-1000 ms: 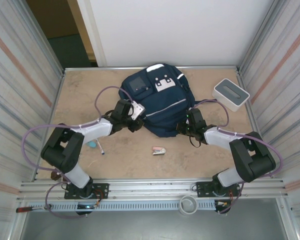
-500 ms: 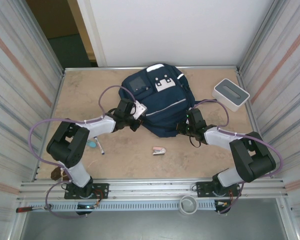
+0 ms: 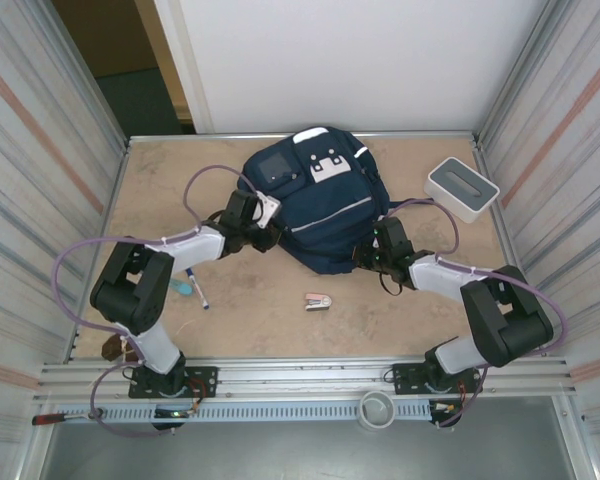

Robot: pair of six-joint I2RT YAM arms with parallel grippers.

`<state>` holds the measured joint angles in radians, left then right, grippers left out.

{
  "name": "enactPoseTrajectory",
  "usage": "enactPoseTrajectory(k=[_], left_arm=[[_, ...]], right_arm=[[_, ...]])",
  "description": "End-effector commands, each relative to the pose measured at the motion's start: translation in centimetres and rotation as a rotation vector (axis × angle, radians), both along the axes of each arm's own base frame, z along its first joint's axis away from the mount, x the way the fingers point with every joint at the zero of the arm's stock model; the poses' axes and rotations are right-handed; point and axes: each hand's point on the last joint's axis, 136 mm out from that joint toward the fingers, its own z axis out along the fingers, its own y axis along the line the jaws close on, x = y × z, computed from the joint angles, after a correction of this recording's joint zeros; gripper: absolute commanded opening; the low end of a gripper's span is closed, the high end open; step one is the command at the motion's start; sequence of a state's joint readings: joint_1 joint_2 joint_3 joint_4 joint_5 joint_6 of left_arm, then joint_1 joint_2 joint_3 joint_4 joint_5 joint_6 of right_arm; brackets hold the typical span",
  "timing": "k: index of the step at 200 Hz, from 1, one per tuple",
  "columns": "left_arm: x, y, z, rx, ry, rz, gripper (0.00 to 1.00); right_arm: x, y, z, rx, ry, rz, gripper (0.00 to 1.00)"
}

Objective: Pack books, pencil case, and school supplies into a backpack

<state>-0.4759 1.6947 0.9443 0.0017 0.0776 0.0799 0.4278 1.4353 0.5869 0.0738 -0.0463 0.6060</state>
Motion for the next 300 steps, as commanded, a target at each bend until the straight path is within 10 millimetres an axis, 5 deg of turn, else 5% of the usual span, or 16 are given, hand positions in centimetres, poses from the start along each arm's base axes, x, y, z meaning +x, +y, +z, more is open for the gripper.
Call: enactPoseTrajectory(k=[1, 36, 76, 117, 146, 190, 262, 300], left_arm=[[0.0, 1.7, 2.8, -0.020, -0.070, 0.101, 0.51], [-1.6, 6.4, 4.0, -0.054, -0.082, 0.339, 0.70], [-4.3, 10.3, 3.6, -0.050, -0.024, 0.534, 0.76], [-5.5, 11.5, 2.6, -0.022, 0.035, 0.590, 0.79], [-5.7, 10.9, 2.8, -0.059, 0.045, 0.579, 0.80], [-6.1, 10.5, 2.5, -0.088, 0.073, 0.577, 0.80], [-6.8, 8.7, 2.1, -0.085, 0.096, 0.515, 0.80], [-7.3, 6.9, 2.0, -0.057, 0.099, 0.436, 0.80]], right_arm=[[-1.3, -1.1, 0.5, -0.068, -0.011, 0.024, 0.34], [-1.0, -1.0, 5.3, -0.079, -0.171, 0.057, 0.54], [-0.9, 0.4, 8.4, -0.110, -0.284, 0.116, 0.62], [1.4, 1.5, 8.4, -0.154, -0.221, 0.113, 0.72], [3.8, 2.6, 7.6, -0.036, -0.152, 0.070, 0.73], [6.9, 3.7, 5.5, 0.168, -0.046, 0.021, 0.69], [9.8, 6.7, 8.0, 0.257, -0.103, 0.077, 0.47], [10.0, 7.7, 10.8, 0.328, -0.149, 0.108, 0.26]])
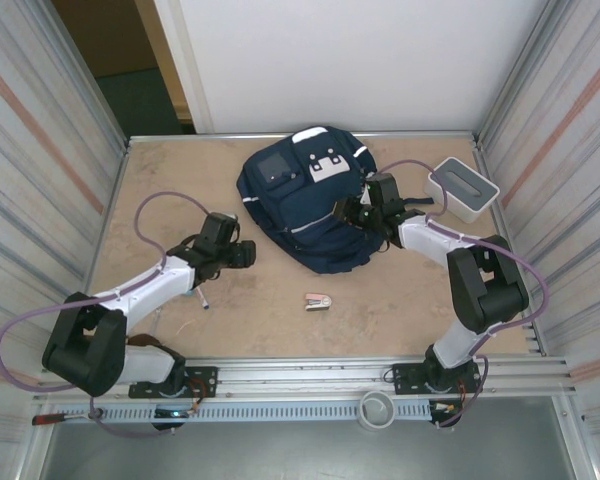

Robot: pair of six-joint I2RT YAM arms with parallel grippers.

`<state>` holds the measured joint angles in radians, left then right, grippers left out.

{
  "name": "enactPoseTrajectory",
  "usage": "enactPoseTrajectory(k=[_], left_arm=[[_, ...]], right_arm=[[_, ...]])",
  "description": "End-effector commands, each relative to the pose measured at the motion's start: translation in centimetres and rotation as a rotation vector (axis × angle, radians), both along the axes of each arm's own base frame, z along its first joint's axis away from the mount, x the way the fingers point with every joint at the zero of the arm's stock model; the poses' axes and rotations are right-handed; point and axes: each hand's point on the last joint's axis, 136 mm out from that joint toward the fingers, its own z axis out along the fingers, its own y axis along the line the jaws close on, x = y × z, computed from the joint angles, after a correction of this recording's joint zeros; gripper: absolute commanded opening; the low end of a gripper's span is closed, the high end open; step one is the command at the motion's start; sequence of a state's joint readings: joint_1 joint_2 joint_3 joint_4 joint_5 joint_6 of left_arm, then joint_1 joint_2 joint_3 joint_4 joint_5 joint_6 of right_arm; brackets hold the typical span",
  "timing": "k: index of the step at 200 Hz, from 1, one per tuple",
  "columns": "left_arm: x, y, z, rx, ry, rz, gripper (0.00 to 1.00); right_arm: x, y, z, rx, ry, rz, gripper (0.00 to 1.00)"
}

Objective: Pack books, pencil case, and school supplies into a backpack

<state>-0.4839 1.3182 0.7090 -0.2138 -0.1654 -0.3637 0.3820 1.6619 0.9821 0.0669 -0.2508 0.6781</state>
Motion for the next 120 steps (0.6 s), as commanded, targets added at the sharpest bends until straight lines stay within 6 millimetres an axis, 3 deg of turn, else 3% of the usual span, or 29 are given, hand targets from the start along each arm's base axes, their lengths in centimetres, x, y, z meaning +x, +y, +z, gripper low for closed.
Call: enactPoseTrajectory(k=[1, 20, 40, 71, 100, 120], left_arm=[[-0.4, -1.2, 0.4, 0.006, 0.005, -0.054, 0.80], [-0.8, -3.7, 0.7, -0.012, -0.017, -0.174, 0.80], [-1.9, -8.1, 1.9, -0.023, -0.110, -0.387, 0.80], [-6.3, -15.0, 2.5, 0.026, -0.268, -0.798, 0.83], [-9.6, -17.7, 1.3, -0.041, -0.296, -1.043, 0.83], [-10.7, -18.7, 0.3, -0.033, -0.297, -1.140, 0.84]], right_arm=[[0.8, 2.1, 4.0, 0.094, -0.094, 0.051, 0.26], [0.7, 2.5, 5.8, 0.122, -0.124, 0.067, 0.16], [0.6, 3.0, 7.8, 0.165, -0.154, 0.089, 0.11], [0.6, 3.5, 10.2, 0.203, -0.180, 0.113, 0.09], [0.8, 3.9, 11.4, 0.241, -0.180, 0.121, 0.09], [0.8, 4.2, 12.5, 0.275, -0.188, 0.121, 0.09]])
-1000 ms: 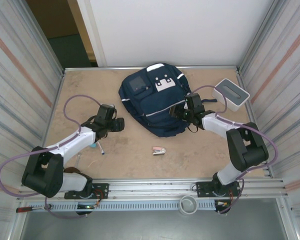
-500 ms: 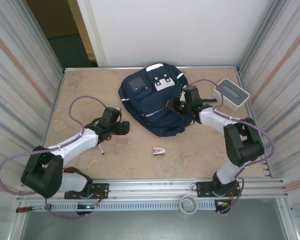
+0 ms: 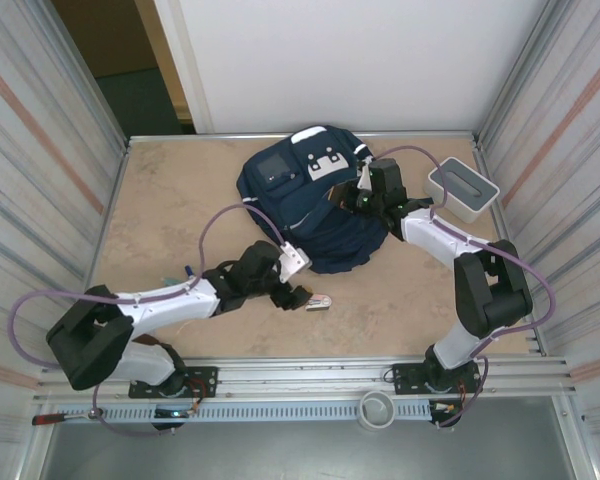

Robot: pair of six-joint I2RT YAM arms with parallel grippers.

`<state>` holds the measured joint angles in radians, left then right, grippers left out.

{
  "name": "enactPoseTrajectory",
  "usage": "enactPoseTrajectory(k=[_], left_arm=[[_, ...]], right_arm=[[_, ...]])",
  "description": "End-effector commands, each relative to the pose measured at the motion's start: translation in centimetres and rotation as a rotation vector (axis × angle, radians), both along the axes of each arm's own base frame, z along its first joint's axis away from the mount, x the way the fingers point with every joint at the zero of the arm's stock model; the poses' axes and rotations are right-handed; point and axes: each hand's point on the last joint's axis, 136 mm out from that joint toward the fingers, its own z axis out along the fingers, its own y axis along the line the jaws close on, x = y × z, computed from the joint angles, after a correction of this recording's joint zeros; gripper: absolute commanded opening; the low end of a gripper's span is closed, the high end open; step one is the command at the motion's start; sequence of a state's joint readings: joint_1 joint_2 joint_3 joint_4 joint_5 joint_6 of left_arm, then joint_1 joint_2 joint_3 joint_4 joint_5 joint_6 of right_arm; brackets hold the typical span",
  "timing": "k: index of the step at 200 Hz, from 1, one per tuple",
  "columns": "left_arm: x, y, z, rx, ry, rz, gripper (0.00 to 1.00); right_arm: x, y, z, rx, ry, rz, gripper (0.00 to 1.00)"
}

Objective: Pack books, pencil case, and school supplies into a backpack

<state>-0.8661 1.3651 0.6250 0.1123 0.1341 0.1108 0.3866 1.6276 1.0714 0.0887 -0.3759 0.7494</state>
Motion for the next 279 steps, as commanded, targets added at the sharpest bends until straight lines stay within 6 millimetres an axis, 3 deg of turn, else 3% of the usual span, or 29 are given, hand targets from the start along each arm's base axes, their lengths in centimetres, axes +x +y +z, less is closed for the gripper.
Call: enactPoseTrajectory(k=[1, 63, 99, 128, 179, 200, 223, 240, 279], left_arm=[[-1.8, -2.2, -0.3, -0.017, -0.072, -0.215, 0.84], [-2.3, -3.9, -3.8, 0.051, -0.041, -0.312, 0.84], [-2.4, -4.5, -5.3, 0.066, -0.003, -0.334, 0.82], [-2.6, -4.8, -5.9, 0.066, 0.020, -0.341, 0.73], [-2.8, -4.6, -6.2, 0.083, 0.034, -0.345, 0.45], [-3.0, -4.7, -5.4, 0.071, 0.040, -0.351, 0.33], [-2.8, -4.8, -3.1, 0.040, 0.009, -0.336, 0.26], [-1.8, -4.8, -0.1, 0.006, -0.063, -0.294, 0.25], [2.7, -3.8, 7.9, -0.038, -0.352, -0.105, 0.28]], right_arm=[[0.1, 1.5, 6.4, 0.114, -0.123, 0.049, 0.09], [0.5, 2.0, 9.5, 0.227, -0.126, 0.039, 0.08], [0.7, 2.3, 10.2, 0.241, -0.125, 0.042, 0.08], [1.0, 2.3, 9.7, 0.234, -0.114, 0.041, 0.08], [1.6, 1.7, 8.9, 0.220, -0.105, 0.027, 0.08], [1.8, 1.3, 8.3, 0.209, -0.097, 0.017, 0.08], [1.8, 1.2, 8.0, 0.209, -0.083, 0.018, 0.08], [1.6, 1.5, 8.0, 0.218, -0.072, 0.033, 0.08], [0.8, 2.6, 10.2, 0.272, -0.076, 0.095, 0.08]])
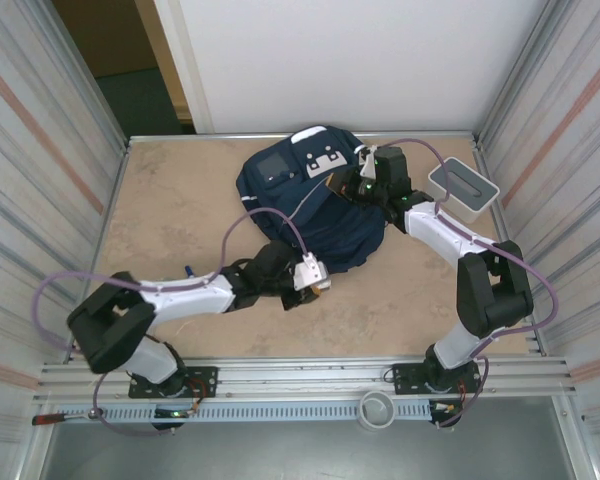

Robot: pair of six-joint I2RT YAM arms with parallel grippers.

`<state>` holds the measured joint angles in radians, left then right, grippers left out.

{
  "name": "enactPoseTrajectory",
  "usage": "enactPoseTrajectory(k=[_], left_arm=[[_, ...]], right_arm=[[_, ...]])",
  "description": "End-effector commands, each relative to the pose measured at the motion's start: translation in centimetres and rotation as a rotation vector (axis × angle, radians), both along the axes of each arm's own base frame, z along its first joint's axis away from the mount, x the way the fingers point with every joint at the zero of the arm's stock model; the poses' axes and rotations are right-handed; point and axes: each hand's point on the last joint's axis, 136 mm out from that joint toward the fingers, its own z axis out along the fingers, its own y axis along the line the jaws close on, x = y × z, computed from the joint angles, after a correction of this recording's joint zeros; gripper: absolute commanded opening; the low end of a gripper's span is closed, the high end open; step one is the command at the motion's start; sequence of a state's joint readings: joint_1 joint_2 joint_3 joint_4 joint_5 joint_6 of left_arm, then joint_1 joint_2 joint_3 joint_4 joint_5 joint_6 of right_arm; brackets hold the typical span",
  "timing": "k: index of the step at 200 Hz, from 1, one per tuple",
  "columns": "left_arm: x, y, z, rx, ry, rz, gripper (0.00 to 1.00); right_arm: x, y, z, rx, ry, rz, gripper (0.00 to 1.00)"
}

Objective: Pack books, pencil case, and school supplies into a backpack

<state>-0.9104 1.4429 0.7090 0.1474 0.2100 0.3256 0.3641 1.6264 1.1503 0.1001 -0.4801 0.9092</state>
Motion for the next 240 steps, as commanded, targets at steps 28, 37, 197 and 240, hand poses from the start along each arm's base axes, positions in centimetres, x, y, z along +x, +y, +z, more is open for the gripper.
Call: enactPoseTrajectory(k=[28, 37, 197, 240], left_arm=[[7.1, -0.1, 9.3, -0.071, -0.346, 0.231, 0.28], [8.4, -0.1, 9.6, -0.051, -0.376, 0.270, 0.28], [11.6, 3.5, 10.2, -0.092, -0.306, 0.594, 0.64], [8.9, 7.4, 6.8, -0.138, -0.001, 0.669, 0.54]], right_arm=[[-0.5, 2.6, 7.9, 0.171, -0.130, 0.121, 0.09], [-0.6, 2.8, 8.5, 0.195, -0.132, 0.127, 0.09], [-0.3, 2.3, 6.4, 0.204, -0.090, 0.099, 0.08], [0.0, 1.9, 4.7, 0.197, -0.066, 0.083, 0.08]])
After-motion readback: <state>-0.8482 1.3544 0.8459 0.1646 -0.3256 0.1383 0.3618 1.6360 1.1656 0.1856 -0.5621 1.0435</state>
